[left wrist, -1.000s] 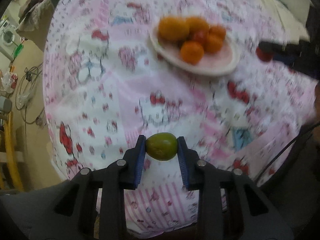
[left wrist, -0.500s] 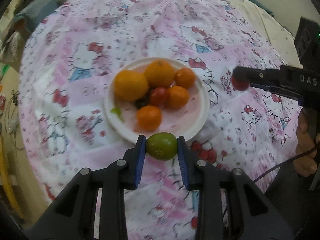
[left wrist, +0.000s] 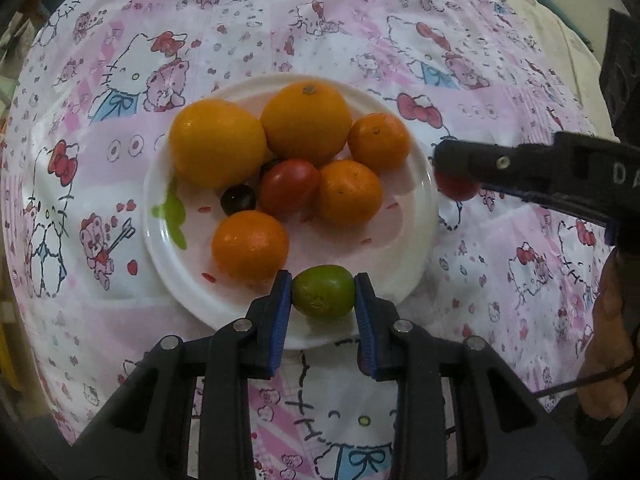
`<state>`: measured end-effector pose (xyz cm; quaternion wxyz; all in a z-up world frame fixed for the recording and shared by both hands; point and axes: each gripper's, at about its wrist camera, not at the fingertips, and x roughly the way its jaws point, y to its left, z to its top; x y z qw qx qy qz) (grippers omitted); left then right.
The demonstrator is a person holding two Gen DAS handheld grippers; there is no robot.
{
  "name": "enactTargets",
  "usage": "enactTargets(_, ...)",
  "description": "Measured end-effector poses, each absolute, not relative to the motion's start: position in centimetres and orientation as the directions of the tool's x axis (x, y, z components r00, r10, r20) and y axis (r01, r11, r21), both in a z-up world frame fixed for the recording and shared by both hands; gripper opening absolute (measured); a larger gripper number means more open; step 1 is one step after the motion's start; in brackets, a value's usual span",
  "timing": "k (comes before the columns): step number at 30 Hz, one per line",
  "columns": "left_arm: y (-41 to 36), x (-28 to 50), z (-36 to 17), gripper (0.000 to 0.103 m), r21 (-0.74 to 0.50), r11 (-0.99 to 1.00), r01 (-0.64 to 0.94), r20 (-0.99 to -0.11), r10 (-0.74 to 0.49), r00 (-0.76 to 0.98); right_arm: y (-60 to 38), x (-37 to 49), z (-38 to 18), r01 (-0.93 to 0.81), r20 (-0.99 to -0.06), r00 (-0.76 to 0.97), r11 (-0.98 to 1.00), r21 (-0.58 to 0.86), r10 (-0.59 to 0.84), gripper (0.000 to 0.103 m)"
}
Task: Organize fruits
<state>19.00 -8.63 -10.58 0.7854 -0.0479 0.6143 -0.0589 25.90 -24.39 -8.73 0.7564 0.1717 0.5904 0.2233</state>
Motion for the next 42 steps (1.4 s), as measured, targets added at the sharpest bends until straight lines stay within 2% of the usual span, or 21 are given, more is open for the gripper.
enactTargets(9, -9.1, 19.5, -10.6, 0.028, -0.109, 0.993, 0.048, -0.962, -0.117, 0.248, -22.8, 26.3, -10.8, -0.142, -0.834, 0.144, 0.845, 0.515, 0.532, 0.035)
enactTargets(19, -9.2, 19.4, -10.7, 0.029, -0.106, 0.993, 0.051, -0.962, -0.115, 0.247, -22.7, 26.2, -10.7, -0.149, -0.834, 0.150, 0.846, 0.513, 0.532, 0.037)
enactTargets(21, -9.4, 19.3, -10.6, 0.037, -0.112, 0.992, 0.057, -0.960, -0.123, 0.250, -23.0, 26.3, -10.6, -0.140, -0.827, 0.152, 0.840, 0.525, 0.542, 0.042)
enactTargets(23, -9.5, 19.2, -10.5, 0.047, -0.115, 0.992, 0.056, -0.959, -0.126, 0.255, -23.2, 26.4, -10.3, -0.136, -0.817, 0.160, 0.832, 0.537, 0.554, 0.052)
enactTargets(27, -9.6, 18.9, -10.0, 0.063, -0.103, 0.993, 0.052, -0.955, -0.114, 0.273, -24.0, 26.4, -9.4, -0.126, -0.803, 0.181, 0.823, 0.553, 0.568, 0.056)
enactTargets(29, -9.6, 18.8, -9.4, 0.075, -0.102, 0.994, 0.048, -0.951, -0.111, 0.288, -24.5, 26.5, -8.9, -0.121, -0.794, 0.191, 0.816, 0.565, 0.578, 0.060)
enactTargets(30, -9.5, 18.7, -9.1, 0.076, -0.100, 0.994, 0.048, -0.949, -0.110, 0.296, -24.9, 26.4, -8.5, -0.120, -0.788, 0.202, 0.814, 0.569, 0.581, 0.061)
enactTargets(32, -9.5, 18.5, -8.5, 0.076, -0.101, 0.993, 0.053, -0.946, -0.112, 0.303, -25.5, 26.3, -7.7, -0.117, -0.786, 0.227, 0.817, 0.565, 0.576, 0.075)
enactTargets(36, -9.2, 17.8, -6.9, 0.076, -0.101, 0.993, 0.064, -0.939, -0.116, 0.323, -26.4, 25.9, -6.4, -0.125, -0.781, 0.275, 0.826, 0.550, 0.561, 0.081)
enactTargets(38, -8.8, 17.3, -5.8, 0.076, -0.086, 0.994, 0.063, -0.928, -0.103, 0.357, -26.8, 25.5, -5.5, -0.132, -0.774, 0.310, 0.831, 0.541, 0.553, 0.088)
enactTargets(42, -7.6, 15.7, -3.2, 0.076, -0.046, 0.994, 0.101, -0.902, -0.085, 0.423, -27.5, 24.4, -3.7, -0.148, -0.742, 0.369, 0.823, 0.549, 0.560, 0.089)
